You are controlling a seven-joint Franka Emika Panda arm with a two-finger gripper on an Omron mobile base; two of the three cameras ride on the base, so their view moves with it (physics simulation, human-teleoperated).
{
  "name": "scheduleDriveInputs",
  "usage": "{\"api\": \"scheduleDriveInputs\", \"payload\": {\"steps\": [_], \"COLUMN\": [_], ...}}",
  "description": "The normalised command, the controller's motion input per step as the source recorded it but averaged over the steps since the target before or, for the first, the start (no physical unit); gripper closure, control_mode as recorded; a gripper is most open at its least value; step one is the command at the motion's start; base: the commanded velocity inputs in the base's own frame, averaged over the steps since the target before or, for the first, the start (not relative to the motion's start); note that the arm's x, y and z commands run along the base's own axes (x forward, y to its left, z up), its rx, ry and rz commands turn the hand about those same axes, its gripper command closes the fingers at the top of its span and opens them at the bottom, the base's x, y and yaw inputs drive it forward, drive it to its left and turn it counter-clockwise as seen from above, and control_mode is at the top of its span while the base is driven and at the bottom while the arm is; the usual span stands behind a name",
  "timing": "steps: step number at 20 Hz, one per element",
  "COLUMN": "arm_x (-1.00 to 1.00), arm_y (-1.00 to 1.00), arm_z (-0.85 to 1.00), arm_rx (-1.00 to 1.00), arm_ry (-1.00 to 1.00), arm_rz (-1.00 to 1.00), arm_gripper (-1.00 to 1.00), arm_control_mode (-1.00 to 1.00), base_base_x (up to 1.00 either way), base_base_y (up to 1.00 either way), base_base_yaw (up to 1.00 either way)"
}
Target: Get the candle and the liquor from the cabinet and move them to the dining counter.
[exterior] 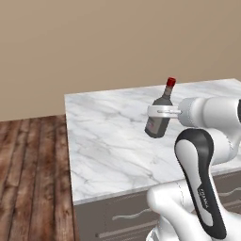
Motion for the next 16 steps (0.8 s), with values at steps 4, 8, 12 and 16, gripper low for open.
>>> {"api": "scheduleDriveInputs", "payload": {"steps": [4, 8, 12, 16], "arm_x": [0.0, 0.18, 0.55, 0.62], "arm_y": [0.0, -0.01, -0.02, -0.01], "arm_z": [0.0, -0.09, -0.27, -0.38], "arm_rx": [0.0, 0.0, 0.0, -0.01], "arm_ry": [0.0, 0.0, 0.0, 0.0], "arm_rz": [0.0, 0.0, 0.0, 0.0], "arm_gripper": [1.0, 1.0, 1.0, 1.0], "arm_control_mode": [1.0, -1.0, -1.0, -1.0], "base_base_x": [0.01, 0.09, 0.0, 0.0], "base_base_y": [0.0, 0.0, 0.0, 0.0], "base_base_yaw": [0.0, 0.0, 0.0, 0.0]}}
